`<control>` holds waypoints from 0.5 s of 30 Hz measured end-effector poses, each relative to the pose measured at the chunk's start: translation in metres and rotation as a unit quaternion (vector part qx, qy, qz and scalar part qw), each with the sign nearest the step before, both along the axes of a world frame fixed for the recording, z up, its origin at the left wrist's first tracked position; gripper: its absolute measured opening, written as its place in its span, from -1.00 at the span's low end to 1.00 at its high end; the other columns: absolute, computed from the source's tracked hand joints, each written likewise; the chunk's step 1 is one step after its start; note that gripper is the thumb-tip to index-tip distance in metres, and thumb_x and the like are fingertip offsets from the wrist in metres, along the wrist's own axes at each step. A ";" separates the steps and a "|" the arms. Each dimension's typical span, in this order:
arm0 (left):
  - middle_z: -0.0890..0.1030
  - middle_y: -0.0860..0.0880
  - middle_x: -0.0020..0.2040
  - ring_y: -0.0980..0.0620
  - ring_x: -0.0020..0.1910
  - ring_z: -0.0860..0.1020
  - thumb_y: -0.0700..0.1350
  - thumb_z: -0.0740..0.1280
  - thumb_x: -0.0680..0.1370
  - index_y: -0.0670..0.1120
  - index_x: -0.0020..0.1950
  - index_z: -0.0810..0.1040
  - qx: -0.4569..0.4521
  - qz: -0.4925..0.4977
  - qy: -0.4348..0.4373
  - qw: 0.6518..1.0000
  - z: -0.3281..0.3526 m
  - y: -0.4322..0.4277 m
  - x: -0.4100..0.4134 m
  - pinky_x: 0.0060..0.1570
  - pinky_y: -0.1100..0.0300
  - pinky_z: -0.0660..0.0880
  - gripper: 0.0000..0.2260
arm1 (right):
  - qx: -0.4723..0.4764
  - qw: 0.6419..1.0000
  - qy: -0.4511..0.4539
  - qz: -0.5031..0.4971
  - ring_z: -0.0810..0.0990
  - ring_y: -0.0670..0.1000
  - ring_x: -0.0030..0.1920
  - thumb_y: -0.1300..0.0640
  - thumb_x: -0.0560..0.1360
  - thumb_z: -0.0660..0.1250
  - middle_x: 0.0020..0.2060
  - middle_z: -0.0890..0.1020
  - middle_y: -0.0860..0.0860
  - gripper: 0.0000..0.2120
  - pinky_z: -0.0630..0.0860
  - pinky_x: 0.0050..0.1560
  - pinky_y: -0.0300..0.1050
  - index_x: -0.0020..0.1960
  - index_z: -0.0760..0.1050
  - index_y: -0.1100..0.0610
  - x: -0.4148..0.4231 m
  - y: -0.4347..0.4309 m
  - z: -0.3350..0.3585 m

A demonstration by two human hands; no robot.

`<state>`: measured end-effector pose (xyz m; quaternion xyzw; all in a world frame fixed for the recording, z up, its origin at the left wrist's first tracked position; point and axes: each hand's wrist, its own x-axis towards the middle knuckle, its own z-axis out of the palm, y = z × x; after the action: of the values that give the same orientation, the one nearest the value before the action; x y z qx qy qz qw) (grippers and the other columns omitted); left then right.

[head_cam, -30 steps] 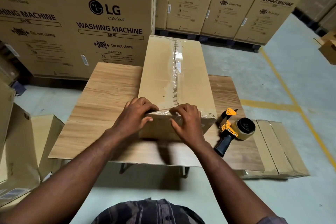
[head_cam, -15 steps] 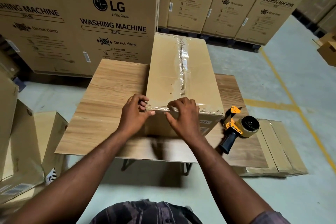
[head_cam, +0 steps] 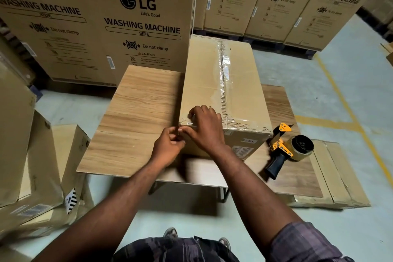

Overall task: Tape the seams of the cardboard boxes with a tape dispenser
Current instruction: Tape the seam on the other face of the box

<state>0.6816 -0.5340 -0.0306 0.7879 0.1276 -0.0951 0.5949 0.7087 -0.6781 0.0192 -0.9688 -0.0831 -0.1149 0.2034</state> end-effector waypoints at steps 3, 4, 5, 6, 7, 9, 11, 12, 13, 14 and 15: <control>0.48 -0.12 0.38 0.00 0.21 0.53 -0.22 0.47 0.51 -0.16 0.50 0.32 0.071 0.020 -0.071 0.995 0.005 0.001 -0.004 0.11 0.39 0.35 -0.39 | 0.001 1.000 0.012 0.027 0.50 0.08 0.05 -0.15 0.36 0.57 0.00 0.56 -0.06 -0.57 0.35 0.02 0.03 0.11 0.49 -0.04 -0.001 -0.007 0.000; 0.38 -0.14 0.48 -0.02 0.35 0.45 -0.21 0.46 0.51 -0.17 0.56 0.22 0.088 0.015 -0.097 0.991 0.006 -0.001 -0.006 0.22 0.43 0.26 -0.32 | 0.007 0.999 0.019 0.030 0.50 0.07 0.05 -0.11 0.34 0.58 -0.01 0.55 -0.07 -0.56 0.35 0.02 0.02 0.11 0.50 -0.04 -0.001 -0.009 0.001; 0.29 -0.13 0.55 -0.03 0.46 0.35 -0.21 0.45 0.52 -0.15 0.62 0.10 0.100 -0.008 -0.109 0.989 0.007 -0.004 -0.007 0.29 0.41 0.20 -0.23 | 0.019 0.999 0.024 0.030 0.50 0.06 0.05 -0.09 0.32 0.59 -0.02 0.55 -0.08 -0.56 0.35 0.02 0.02 0.10 0.51 -0.04 -0.001 -0.009 0.001; 0.23 -0.11 0.58 -0.04 0.50 0.31 -0.22 0.44 0.51 -0.10 0.65 -0.04 0.107 -0.046 -0.108 0.987 0.006 -0.008 -0.010 0.33 0.36 0.21 -0.14 | 0.035 0.999 0.027 0.027 0.50 0.06 0.03 -0.08 0.31 0.59 -0.05 0.55 -0.09 -0.57 0.36 0.02 0.02 0.09 0.52 -0.03 -0.001 -0.009 0.002; 0.22 -0.10 0.59 -0.06 0.48 0.33 -0.23 0.44 0.49 -0.03 0.65 -0.18 0.111 -0.086 -0.094 0.986 0.004 -0.013 -0.012 0.32 0.30 0.28 -0.04 | 0.050 0.998 0.026 0.025 0.50 0.05 0.00 -0.10 0.30 0.59 -0.08 0.55 -0.09 -0.58 0.37 0.01 0.02 0.07 0.53 -0.03 -0.001 -0.008 0.003; 0.25 -0.08 0.58 -0.09 0.41 0.43 -0.22 0.45 0.45 0.11 0.59 -0.37 0.122 -0.131 -0.060 0.982 -0.003 -0.020 -0.014 0.26 0.17 0.44 0.08 | 0.075 0.997 0.018 0.024 0.50 0.04 -0.04 -0.16 0.32 0.53 -0.12 0.55 -0.09 -0.60 0.38 -0.01 0.02 0.05 0.54 -0.02 -0.003 -0.008 0.003; 0.38 -0.12 0.50 -0.12 0.32 0.49 -0.16 0.46 0.46 0.03 0.63 -0.21 0.134 -0.134 -0.016 0.982 -0.007 -0.020 -0.011 0.15 0.16 0.48 -0.01 | 0.093 0.995 0.013 0.024 0.50 0.03 -0.06 -0.23 0.34 0.38 -0.13 0.55 -0.09 -0.61 0.38 -0.01 0.01 0.04 0.55 -0.01 -0.006 -0.007 0.004; 0.45 -0.15 0.44 -0.13 0.28 0.52 -0.13 0.47 0.48 -0.03 0.63 -0.03 0.134 -0.132 0.011 0.982 -0.008 -0.019 -0.007 0.08 0.20 0.45 -0.12 | 0.098 0.995 0.012 0.024 0.50 0.04 -0.05 -0.23 0.35 0.32 -0.13 0.55 -0.09 -0.60 0.38 -0.01 0.01 0.04 0.56 0.00 -0.007 -0.007 0.005; 0.51 -0.17 0.39 -0.14 0.26 0.53 -0.11 0.46 0.49 -0.05 0.60 0.10 0.137 -0.123 0.029 0.983 -0.006 -0.017 -0.005 0.03 0.22 0.43 -0.22 | 0.100 0.995 0.011 0.023 0.49 0.04 -0.05 -0.22 0.36 0.30 -0.13 0.55 -0.10 -0.61 0.39 0.00 0.02 0.05 0.56 0.00 -0.008 -0.007 0.005; 0.51 -0.17 0.38 -0.14 0.26 0.53 -0.11 0.45 0.50 -0.07 0.59 0.12 0.141 -0.105 0.019 0.984 -0.004 -0.016 -0.004 0.04 0.21 0.43 -0.24 | 0.102 0.995 0.010 0.021 0.49 0.03 -0.05 -0.19 0.38 0.32 -0.13 0.55 -0.10 -0.64 0.41 0.02 0.04 0.05 0.56 0.00 -0.008 -0.008 0.004; 0.46 -0.18 0.43 -0.14 0.31 0.50 -0.13 0.43 0.50 -0.08 0.62 0.05 0.144 -0.081 -0.018 0.986 0.000 -0.016 -0.006 0.11 0.18 0.45 -0.20 | 0.105 0.994 0.008 0.018 0.49 0.03 -0.04 -0.16 0.40 0.35 -0.12 0.55 -0.09 -0.68 0.41 0.02 0.04 0.06 0.56 0.00 -0.009 -0.008 0.004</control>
<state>0.6759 -0.5502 -0.0305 0.8745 0.0648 -0.1093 0.4682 0.6996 -0.6864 0.0237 -0.9413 -0.0863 -0.1112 0.3067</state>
